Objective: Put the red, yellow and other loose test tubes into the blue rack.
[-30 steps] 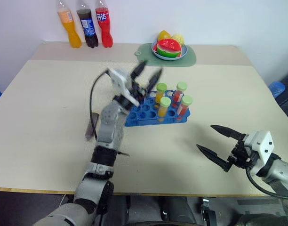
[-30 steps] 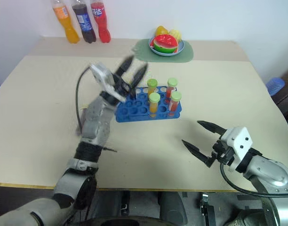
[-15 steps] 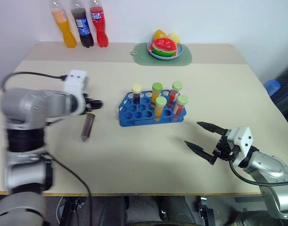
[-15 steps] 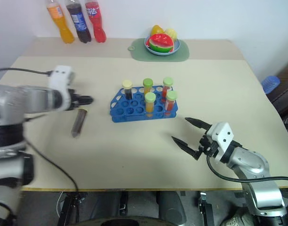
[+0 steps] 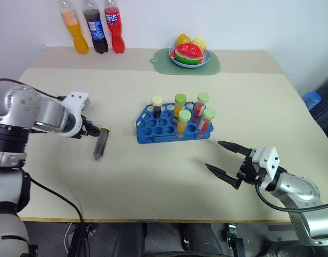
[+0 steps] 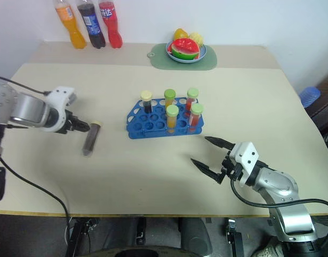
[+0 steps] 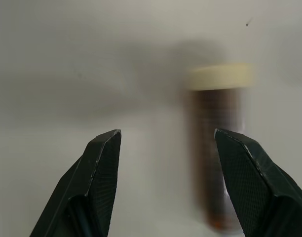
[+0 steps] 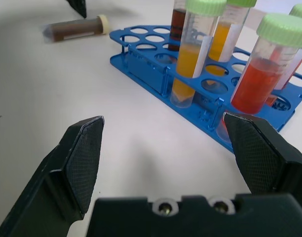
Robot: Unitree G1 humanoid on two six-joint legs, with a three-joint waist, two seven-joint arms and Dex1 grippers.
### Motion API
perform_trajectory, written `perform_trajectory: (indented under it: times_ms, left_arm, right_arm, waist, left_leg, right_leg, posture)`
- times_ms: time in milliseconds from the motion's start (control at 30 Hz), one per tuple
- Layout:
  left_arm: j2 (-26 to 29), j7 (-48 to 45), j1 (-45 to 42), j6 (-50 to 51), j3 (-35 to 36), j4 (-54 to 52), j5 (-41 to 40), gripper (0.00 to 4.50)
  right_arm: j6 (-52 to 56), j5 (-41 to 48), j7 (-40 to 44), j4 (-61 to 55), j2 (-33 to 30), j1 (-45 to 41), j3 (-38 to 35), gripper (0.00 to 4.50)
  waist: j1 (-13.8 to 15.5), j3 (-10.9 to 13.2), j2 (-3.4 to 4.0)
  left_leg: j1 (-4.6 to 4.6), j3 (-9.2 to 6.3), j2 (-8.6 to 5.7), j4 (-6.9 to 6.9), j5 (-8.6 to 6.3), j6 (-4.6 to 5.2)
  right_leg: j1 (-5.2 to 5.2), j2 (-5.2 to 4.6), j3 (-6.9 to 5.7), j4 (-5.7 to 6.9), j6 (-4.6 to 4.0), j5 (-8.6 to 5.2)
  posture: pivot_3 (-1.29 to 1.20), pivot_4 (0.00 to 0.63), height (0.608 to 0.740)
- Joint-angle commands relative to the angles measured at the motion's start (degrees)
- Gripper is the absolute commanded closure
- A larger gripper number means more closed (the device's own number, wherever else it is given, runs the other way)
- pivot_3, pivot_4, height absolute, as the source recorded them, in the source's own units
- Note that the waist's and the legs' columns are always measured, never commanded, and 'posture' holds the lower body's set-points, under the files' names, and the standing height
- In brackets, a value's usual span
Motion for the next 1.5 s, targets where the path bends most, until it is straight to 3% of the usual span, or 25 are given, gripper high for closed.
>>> perform_trajectory:
  times_ms: [33,100,200,300,333,533,667,900,967,1133,1333,1500]
  left_arm:
    - [-4.6,7.4,1.5,0.5,1.8,3.5,-3.6,1.42]
    - [-7.4,11.2,3.1,0.5,4.0,3.9,-4.4,1.42]
    - [-8.6,15.9,4.4,0.5,5.4,2.5,-8.0,2.60]
    - [-8.8,18.7,4.3,0.5,8.5,1.8,-8.4,4.30]
    - [-8.9,19.0,4.0,0.5,9.7,1.7,-8.5,4.48]
    - [-8.0,17.3,1.5,0.5,13.7,2.1,-11.8,4.48]
    - [-4.5,15.4,1.2,0.5,10.8,2.0,-18.5,4.48]
    - [1.7,8.7,3.2,0.5,4.8,-8.4,-24.2,4.48]
    - [1.9,9.2,4.2,0.5,4.7,-9.4,-25.1,3.72]
    - [1.5,15.0,5.3,0.0,4.7,-7.6,-31.3,1.33]
    - [5.3,23.0,9.2,-7.3,-1.2,-10.8,-45.8,1.33]
    - [4.8,24.7,11.0,-11.1,-3.7,-13.2,-47.4,1.33]
  right_arm:
    - [-0.8,0.5,-0.4,-2.5,0.1,0.9,-0.6,0.21]
    - [-0.6,0.5,-0.5,-2.9,0.0,1.2,-0.7,0.21]
    - [-0.3,0.8,-0.5,-3.4,-0.4,1.7,-1.3,0.21]
    - [-0.1,0.9,-0.8,-3.6,-0.6,2.0,-2.0,0.21]
    - [-0.1,0.9,-0.8,-3.5,-0.6,2.0,-2.1,0.21]
    - [-0.3,0.6,-1.1,-3.0,-0.1,1.9,-1.6,0.21]
    - [-0.2,0.7,-1.1,-2.7,-0.1,1.2,-1.2,0.21]
    - [-0.5,0.5,-0.3,-1.1,0.0,-0.4,-0.4,0.21]
    - [-0.4,0.5,-0.3,-1.0,0.1,-0.8,-0.1,0.21]
    - [0.0,0.8,0.2,-1.0,-0.1,-1.1,0.0,0.21]
    - [0.5,1.3,1.2,-1.2,-0.6,-0.4,-0.6,0.21]
    - [1.1,1.4,1.5,-1.3,-0.8,-0.7,-1.0,0.21]
  waist:
    - [0.1,0.0,-0.04]
    - [0.1,-0.1,0.12]
    - [0.1,-0.2,0.29]
    - [0.2,-0.2,0.29]
    - [0.2,-0.2,0.28]
    - [0.0,-0.1,0.21]
    - [-0.2,-0.1,0.21]
    - [0.0,-0.1,0.19]
    - [0.0,-0.1,0.19]
    - [-0.1,-0.1,0.18]
    - [-0.1,-0.1,0.18]
    - [0.2,-0.1,0.18]
  left_leg:
    - [-0.01,-0.02,0.00,0.00,0.00,-0.01]
    - [-0.02,-0.04,0.00,0.01,0.02,-0.03]
    - [0.10,-0.01,-0.03,0.01,0.02,-0.03]
    - [0.10,-0.02,-0.04,0.01,0.04,-0.07]
    - [0.10,-0.02,-0.04,0.01,0.04,-0.07]
    - [0.05,-0.04,-0.04,0.00,0.06,-0.11]
    - [0.06,-0.06,-0.02,-0.01,0.07,-0.12]
    - [0.03,-0.04,-0.02,-0.02,0.08,-0.16]
    - [0.04,-0.05,-0.03,-0.02,0.08,-0.16]
    - [0.04,-0.07,-0.02,-0.02,0.09,-0.15]
    - [0.04,-0.07,0.00,-0.02,0.09,-0.15]
    - [0.04,-0.05,-0.01,-0.02,0.09,-0.16]
  right_leg:
    - [0.00,0.00,-0.01,0.01,0.03,0.02]
    - [-0.01,0.00,-0.01,0.02,0.09,0.05]
    - [0.09,-0.02,0.00,0.03,0.09,0.05]
    - [0.11,-0.03,-0.01,0.03,0.09,0.05]
    - [0.11,-0.03,-0.01,0.03,0.09,0.05]
    - [0.06,-0.01,-0.04,0.02,0.09,0.05]
    - [0.04,0.02,-0.03,0.03,0.09,0.05]
    - [0.04,-0.02,-0.03,0.01,-0.05,-0.02]
    - [0.05,-0.02,-0.03,0.00,-0.06,-0.03]
    - [0.04,-0.01,-0.03,0.01,-0.06,-0.02]
    - [0.04,-0.03,-0.02,0.02,-0.06,-0.03]
    - [0.05,-0.05,-0.02,0.00,-0.10,-0.04]
  posture:
    - [0.00,0.150,0.740]
    - [0.00,0.150,0.740]
    - [0.00,0.150,0.740]
    - [0.00,0.150,0.740]
    - [0.00,0.150,0.740]
    - [0.00,0.150,0.740]
    - [0.00,0.150,0.740]
    - [0.00,0.150,0.740]
    - [0.00,0.150,0.740]
    - [0.00,0.150,0.740]
    - [0.00,0.150,0.740]
    - [0.00,0.150,0.740]
